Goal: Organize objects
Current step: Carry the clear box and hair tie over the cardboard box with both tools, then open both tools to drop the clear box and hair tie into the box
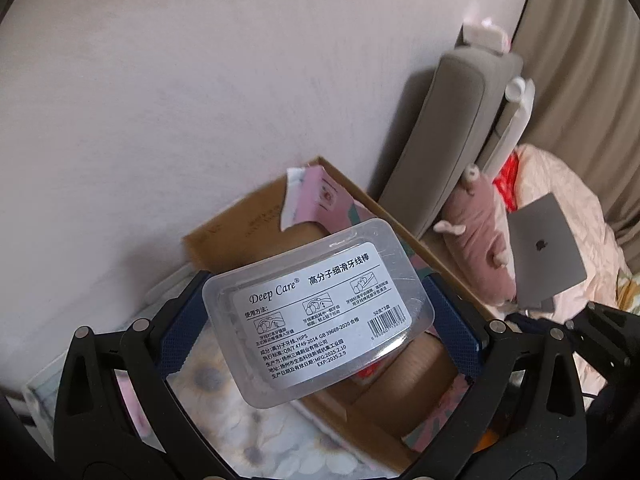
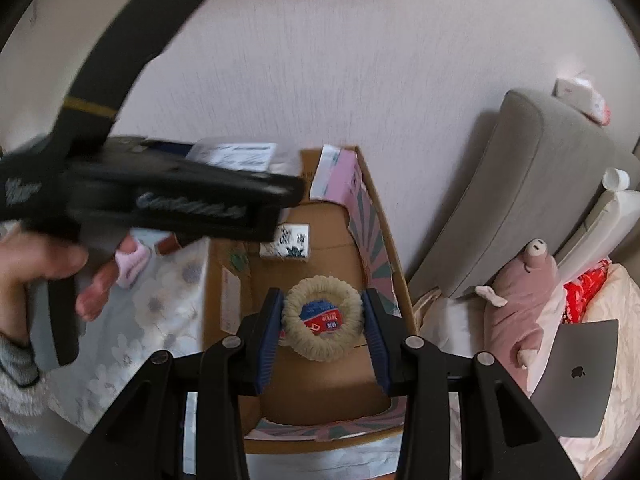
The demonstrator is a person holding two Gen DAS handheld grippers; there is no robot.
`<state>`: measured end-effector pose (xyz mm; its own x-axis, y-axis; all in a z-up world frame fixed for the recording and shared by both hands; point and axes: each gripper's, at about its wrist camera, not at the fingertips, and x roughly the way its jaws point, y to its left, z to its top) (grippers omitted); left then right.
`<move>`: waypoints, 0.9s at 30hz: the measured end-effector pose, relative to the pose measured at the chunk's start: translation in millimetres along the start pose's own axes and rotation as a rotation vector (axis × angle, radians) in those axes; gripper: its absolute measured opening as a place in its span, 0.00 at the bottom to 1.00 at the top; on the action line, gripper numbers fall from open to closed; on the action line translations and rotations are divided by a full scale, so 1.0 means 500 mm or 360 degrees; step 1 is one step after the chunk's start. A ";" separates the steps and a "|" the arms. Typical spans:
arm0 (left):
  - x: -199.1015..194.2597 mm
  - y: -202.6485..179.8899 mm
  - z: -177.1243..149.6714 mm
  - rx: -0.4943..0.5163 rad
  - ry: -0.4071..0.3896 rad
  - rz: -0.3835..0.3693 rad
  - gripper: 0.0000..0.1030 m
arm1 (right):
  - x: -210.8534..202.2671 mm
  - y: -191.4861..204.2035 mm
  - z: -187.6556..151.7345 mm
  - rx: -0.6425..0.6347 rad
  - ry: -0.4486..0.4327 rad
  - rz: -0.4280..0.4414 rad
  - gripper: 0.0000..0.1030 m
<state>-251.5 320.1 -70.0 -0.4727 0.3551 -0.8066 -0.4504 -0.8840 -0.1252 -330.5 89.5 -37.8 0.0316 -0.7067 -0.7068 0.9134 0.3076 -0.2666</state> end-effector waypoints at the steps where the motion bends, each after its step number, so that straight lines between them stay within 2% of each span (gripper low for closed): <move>1: 0.023 -0.003 0.006 0.0007 0.0028 -0.0003 0.97 | 0.012 0.000 -0.002 -0.0010 0.0027 0.0016 0.36; 7: 0.138 -0.018 0.020 0.0080 0.0186 -0.0010 0.97 | 0.104 -0.004 -0.024 -0.0105 0.0254 0.0082 0.36; 11: 0.197 -0.019 0.017 0.0107 0.0284 -0.0006 0.97 | 0.140 -0.009 -0.037 -0.0140 0.0335 0.0078 0.36; 17: 0.259 -0.028 0.009 0.0207 0.0367 0.0050 0.97 | 0.157 -0.007 -0.042 -0.0169 0.0374 0.0086 0.36; 22: 0.265 -0.035 0.006 0.0261 0.0395 0.0074 0.97 | 0.166 -0.005 -0.038 -0.0152 0.0403 0.0104 0.36; 24: 0.261 -0.037 0.009 0.0282 0.0379 0.0091 0.98 | 0.168 -0.002 -0.037 -0.0151 0.0427 0.0111 0.42; 26: 0.257 -0.039 0.015 0.0296 0.0365 0.0106 0.98 | 0.168 0.003 -0.040 -0.0155 0.0422 0.0106 0.55; 27: 0.255 -0.038 0.018 0.0296 0.0374 0.0106 0.99 | 0.164 0.006 -0.041 -0.0156 0.0409 0.0123 0.58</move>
<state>-310.1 385.1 -165.4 -0.3271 0.1990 -0.9238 -0.5655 -0.8245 0.0226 -333.4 45.7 -109.9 -0.0156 -0.4979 -0.8671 0.8683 0.4233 -0.2587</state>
